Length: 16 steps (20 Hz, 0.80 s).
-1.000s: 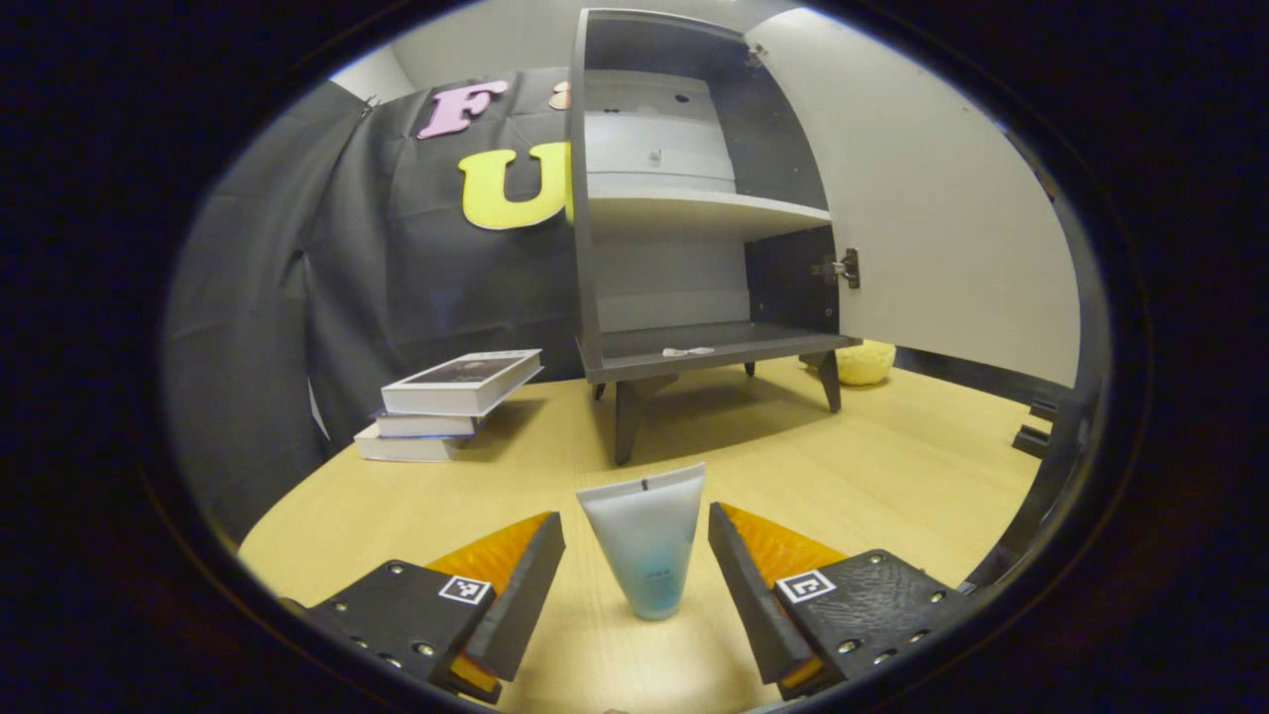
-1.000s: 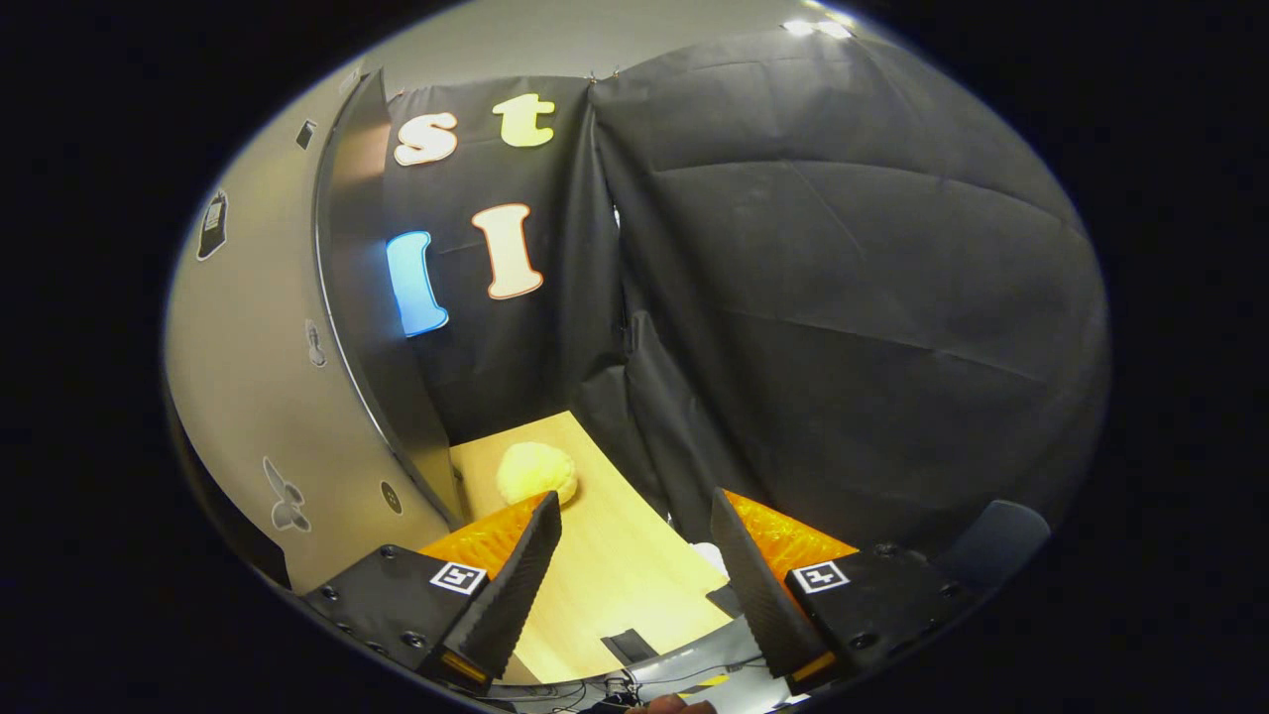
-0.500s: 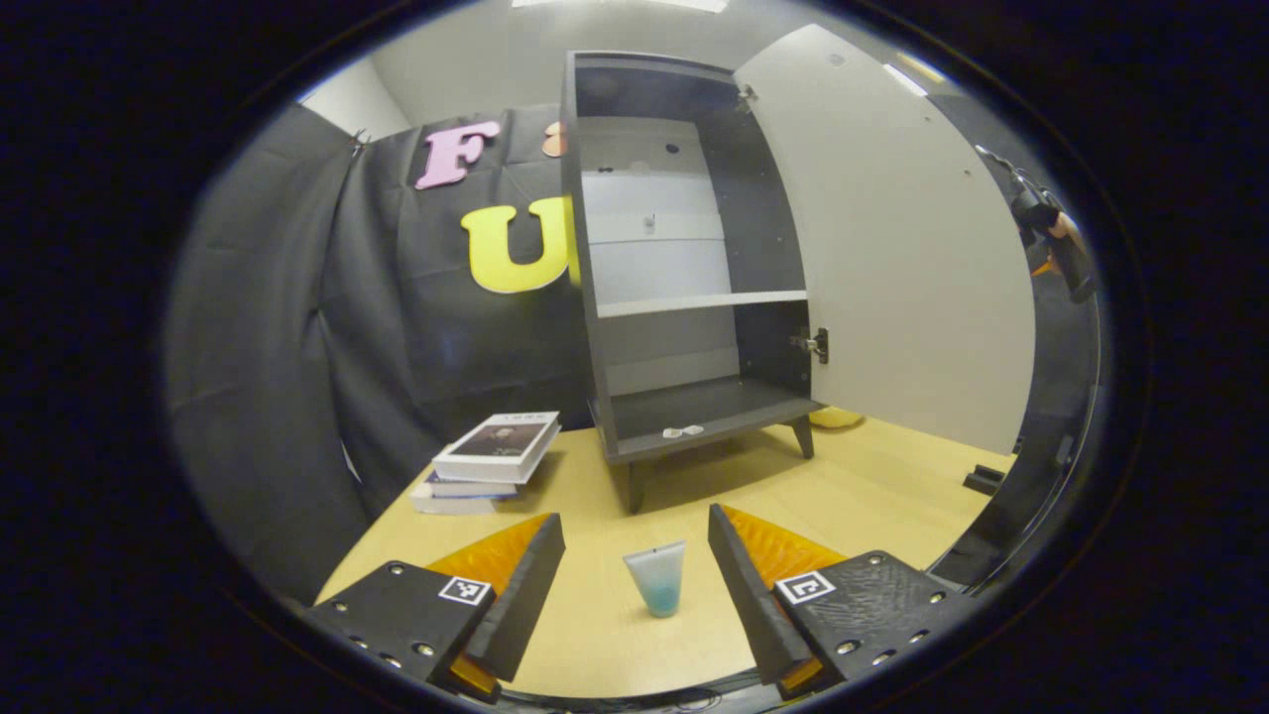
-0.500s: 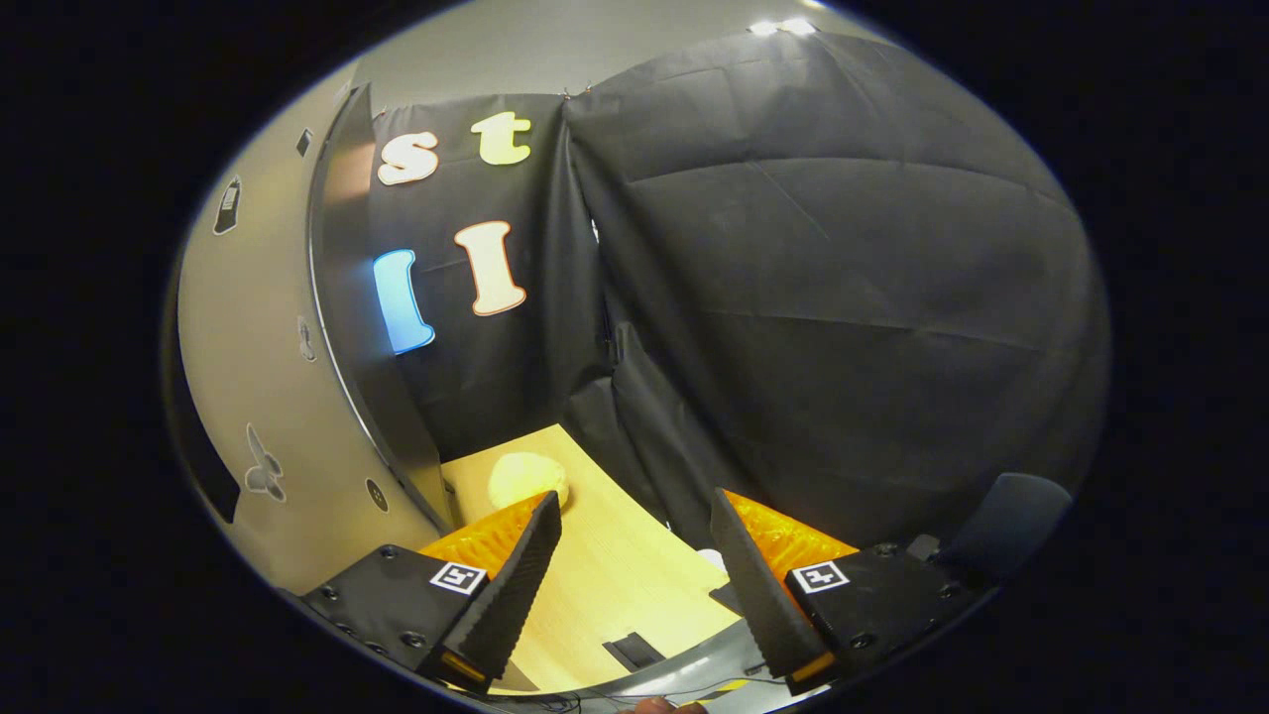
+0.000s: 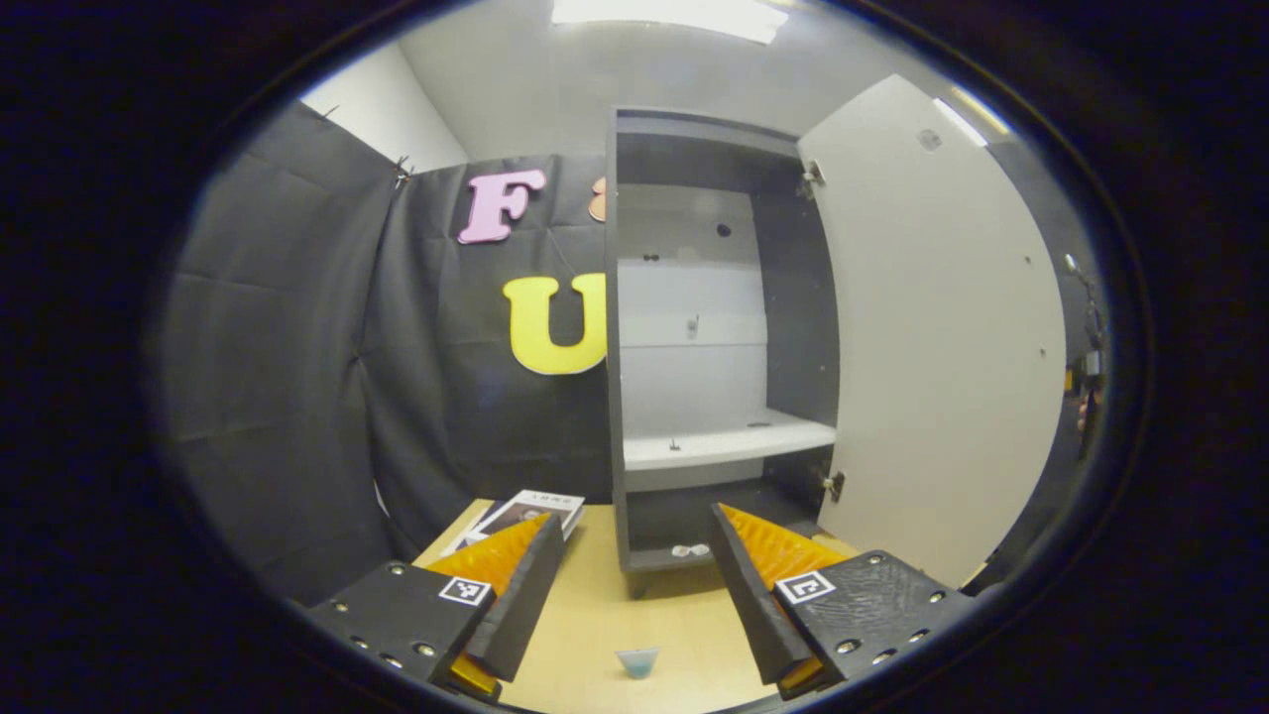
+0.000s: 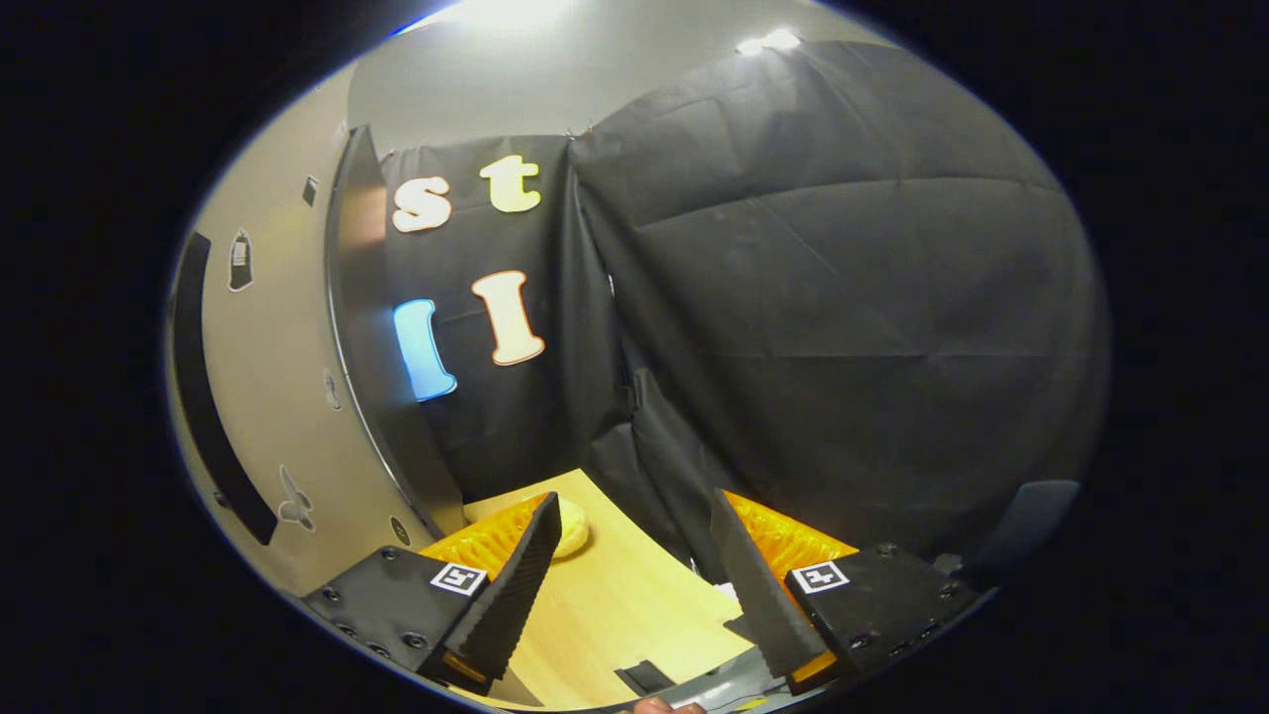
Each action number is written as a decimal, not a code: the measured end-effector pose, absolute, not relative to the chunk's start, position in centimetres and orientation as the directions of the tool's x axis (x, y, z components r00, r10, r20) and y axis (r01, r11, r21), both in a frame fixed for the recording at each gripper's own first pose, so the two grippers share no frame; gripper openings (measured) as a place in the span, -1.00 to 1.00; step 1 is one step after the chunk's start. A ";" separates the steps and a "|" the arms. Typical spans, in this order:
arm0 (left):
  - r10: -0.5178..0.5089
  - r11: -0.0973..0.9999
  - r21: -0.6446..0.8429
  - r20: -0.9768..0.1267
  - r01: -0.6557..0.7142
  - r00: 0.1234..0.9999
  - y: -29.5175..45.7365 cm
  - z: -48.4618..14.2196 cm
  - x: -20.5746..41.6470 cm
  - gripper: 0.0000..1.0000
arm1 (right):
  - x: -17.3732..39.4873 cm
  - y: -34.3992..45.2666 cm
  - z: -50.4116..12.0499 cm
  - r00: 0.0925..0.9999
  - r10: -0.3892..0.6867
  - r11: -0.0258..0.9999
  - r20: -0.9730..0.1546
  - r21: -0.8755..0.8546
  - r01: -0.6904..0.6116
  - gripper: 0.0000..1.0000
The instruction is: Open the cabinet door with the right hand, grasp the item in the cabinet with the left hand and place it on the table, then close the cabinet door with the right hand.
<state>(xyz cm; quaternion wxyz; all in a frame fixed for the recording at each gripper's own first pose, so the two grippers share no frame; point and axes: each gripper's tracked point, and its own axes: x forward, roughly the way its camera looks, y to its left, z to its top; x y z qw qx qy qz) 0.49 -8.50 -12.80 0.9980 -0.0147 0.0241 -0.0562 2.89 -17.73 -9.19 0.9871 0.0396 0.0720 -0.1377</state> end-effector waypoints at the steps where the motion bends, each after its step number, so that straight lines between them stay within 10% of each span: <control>1: -0.110 0.994 -0.028 -0.047 0.109 0.993 -8.8 -11.6 0.4 0.76 | 3.0 -17.4 -8.4 0.960 -0.244 0.967 -0.140 0.042 0.252 0.84; 16: 0.073 0.987 -0.133 -0.147 -0.093 0.986 -6.2 -5.1 0.3 0.76 | 1.9 -7.3 0.1 0.975 0.217 0.976 -0.058 0.005 -0.217 0.91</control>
